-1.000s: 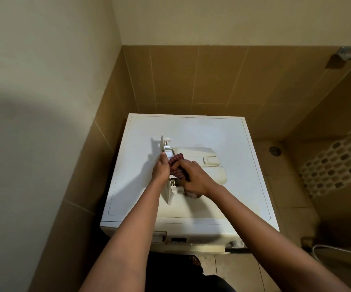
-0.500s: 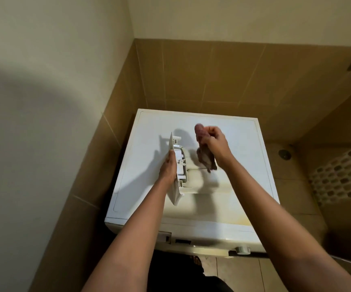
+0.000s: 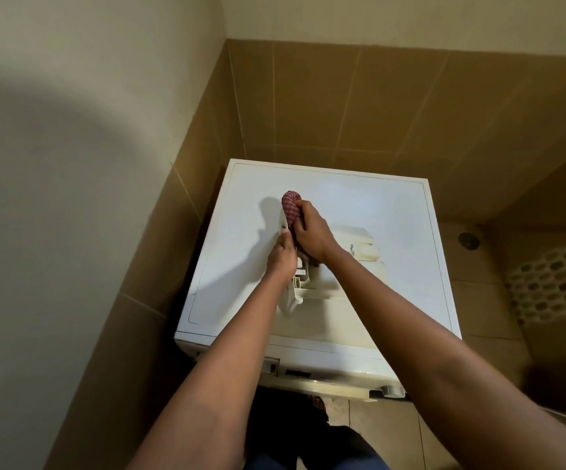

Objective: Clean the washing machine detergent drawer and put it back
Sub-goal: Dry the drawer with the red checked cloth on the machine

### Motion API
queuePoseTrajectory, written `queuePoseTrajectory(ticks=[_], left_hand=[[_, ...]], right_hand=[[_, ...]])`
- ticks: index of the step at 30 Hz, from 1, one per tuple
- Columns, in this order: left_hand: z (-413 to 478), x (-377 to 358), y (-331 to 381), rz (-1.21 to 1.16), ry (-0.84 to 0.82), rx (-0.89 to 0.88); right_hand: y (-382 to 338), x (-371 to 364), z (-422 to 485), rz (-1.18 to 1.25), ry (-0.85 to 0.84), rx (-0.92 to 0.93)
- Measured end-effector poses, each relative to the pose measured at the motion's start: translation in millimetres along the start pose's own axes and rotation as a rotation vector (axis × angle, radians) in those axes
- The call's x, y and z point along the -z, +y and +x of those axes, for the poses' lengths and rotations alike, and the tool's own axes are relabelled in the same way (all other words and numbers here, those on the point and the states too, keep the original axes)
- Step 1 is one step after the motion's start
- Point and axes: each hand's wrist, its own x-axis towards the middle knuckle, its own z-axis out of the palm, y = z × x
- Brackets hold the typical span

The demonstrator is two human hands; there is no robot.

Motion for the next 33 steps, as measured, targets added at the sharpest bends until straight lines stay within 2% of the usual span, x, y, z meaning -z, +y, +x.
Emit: queuePoseTrajectory(ticks=[3,7,11,13,15,18,22,29,33], left_hand=[[1,1,-1,-0.016,-0.013,-0.001],[-3,-1,0,-0.045,0.009,0.001],[-2,1,2,-0.088,0.008,0.02],[-2,3,3,-0.085,0.004,0.03],[-2,3,3,-0.091,-0.006,0.031],[-6,0,6,-0.097,-0.055,0.017],[-9,-1,4,-0.043,-0.017,-0.056],[-5,-1,1,0.059,-0.003,-0.085],[-6,-2,0,0.071,0.008,-0.11]], right_hand=[[3,2,-17,-0.016,0.036,0.086],[7,13,-37,-0.078,0.003,0.139],[15,25,-58,0.026,-0.003,0.055],[19,26,-73,0.093,0.075,0.039],[23,20,-91,0.081,0.106,0.154],[35,8,-110,-0.043,0.042,0.336],[40,1,-107,-0.12,0.055,0.263],[46,13,-105,-0.213,0.039,0.193],[80,40,-120,-0.287,0.157,0.02]])
